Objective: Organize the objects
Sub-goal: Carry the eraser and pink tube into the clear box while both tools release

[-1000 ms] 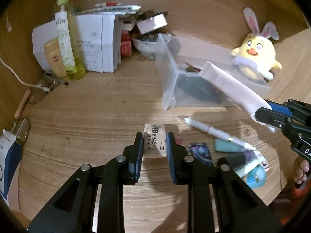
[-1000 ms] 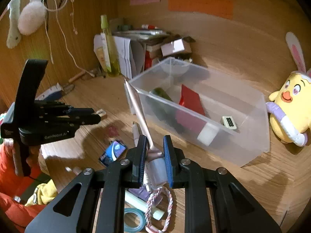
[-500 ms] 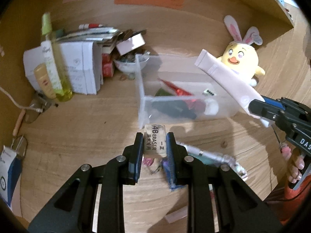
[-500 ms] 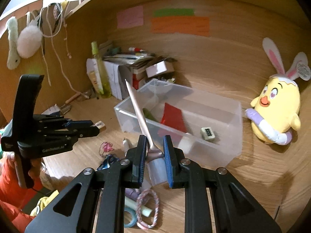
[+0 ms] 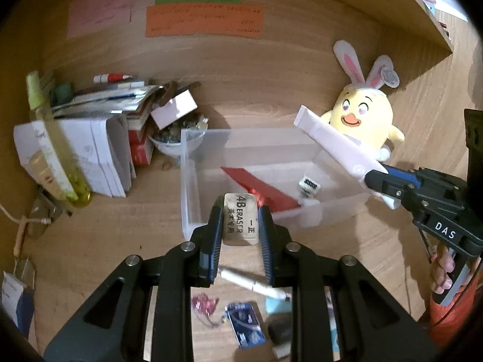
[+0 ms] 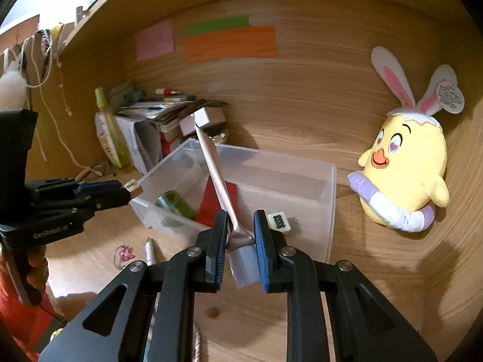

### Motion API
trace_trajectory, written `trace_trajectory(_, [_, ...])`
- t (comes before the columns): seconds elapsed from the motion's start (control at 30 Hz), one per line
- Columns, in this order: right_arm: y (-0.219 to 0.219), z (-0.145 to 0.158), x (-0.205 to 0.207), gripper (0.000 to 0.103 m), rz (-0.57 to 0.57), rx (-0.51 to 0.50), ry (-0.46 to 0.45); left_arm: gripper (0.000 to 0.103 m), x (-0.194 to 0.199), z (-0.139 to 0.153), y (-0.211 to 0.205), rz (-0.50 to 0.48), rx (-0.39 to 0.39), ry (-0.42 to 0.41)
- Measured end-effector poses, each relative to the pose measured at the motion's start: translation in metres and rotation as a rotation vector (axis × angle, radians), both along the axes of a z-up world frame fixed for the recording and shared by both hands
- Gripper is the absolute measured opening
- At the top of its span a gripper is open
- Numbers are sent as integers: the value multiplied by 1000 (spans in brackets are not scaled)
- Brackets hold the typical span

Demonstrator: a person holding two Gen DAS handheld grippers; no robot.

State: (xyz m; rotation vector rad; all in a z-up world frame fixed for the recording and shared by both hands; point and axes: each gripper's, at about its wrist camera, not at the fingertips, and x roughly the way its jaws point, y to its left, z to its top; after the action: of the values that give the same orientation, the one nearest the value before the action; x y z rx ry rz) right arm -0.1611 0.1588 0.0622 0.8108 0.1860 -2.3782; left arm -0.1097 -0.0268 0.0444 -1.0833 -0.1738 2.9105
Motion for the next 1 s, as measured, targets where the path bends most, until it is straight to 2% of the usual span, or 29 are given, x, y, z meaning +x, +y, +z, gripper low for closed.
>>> trace_trajectory(0.4, [-10, -6, -35, 16, -37, 26, -5, 23, -41, -8, -3, -13, 12, -35])
trace_trajectory(0.67, [-16, -29, -57, 16, -48, 51, -66, 23, -64, -15, -4, -37, 35, -74])
trace_trajectory(1.0, [-21, -48, -70, 16, -52, 90, -122, 25, -66, -22, 2, -58, 37, -96])
